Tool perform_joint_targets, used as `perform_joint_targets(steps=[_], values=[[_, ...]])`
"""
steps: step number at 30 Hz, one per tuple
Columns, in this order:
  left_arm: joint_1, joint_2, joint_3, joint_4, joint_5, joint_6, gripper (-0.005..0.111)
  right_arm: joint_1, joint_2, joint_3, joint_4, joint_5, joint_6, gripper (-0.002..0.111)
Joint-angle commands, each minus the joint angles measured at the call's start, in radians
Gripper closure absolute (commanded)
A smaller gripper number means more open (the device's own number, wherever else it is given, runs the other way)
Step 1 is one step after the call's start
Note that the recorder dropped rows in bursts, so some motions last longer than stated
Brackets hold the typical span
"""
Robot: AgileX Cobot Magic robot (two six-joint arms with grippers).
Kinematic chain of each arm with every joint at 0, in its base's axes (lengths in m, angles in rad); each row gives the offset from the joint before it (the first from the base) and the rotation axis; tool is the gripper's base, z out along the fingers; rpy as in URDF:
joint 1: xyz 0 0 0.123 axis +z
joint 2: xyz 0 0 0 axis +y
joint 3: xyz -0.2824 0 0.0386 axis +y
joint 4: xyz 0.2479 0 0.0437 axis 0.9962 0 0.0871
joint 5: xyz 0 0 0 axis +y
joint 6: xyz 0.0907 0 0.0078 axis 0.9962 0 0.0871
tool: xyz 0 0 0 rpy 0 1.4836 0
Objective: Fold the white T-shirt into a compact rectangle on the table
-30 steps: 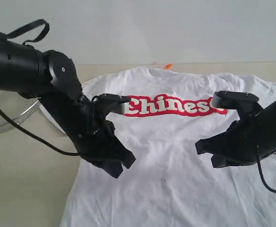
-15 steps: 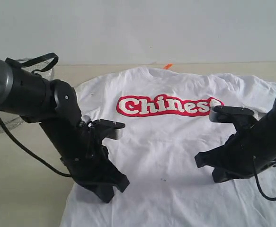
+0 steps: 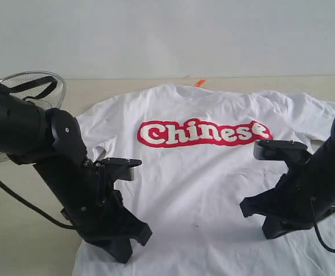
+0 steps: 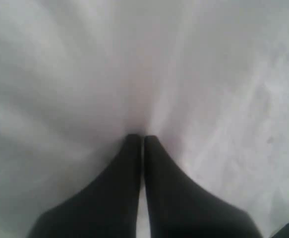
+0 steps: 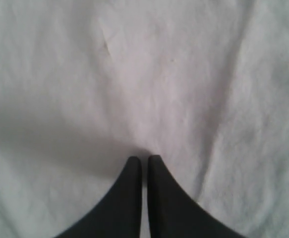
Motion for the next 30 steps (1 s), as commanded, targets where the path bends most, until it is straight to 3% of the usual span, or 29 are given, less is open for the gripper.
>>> perform_joint_targets(steps=[1,11,20,24,30], values=[[-0.007,0.033,0.051,0.053,0.038,-0.007,0.102,0.003,-0.001,0.001,-0.043,0.050,0.032,0.108],[-0.007,-0.063,0.103,-0.050,0.082,0.097,0.102,0.003,-0.003,0.001,-0.068,0.163,0.047,0.108],[-0.007,-0.222,0.090,-0.063,-0.033,0.095,0.102,-0.021,-0.048,-0.033,-0.016,-0.136,0.061,0.108],[-0.007,-0.215,0.030,-0.063,-0.062,0.095,0.102,-0.093,0.024,-0.122,-0.030,-0.123,0.072,0.108],[-0.007,-0.155,-0.030,-0.058,-0.099,0.095,0.102,-0.120,0.101,-0.163,-0.071,-0.106,0.072,0.108]])
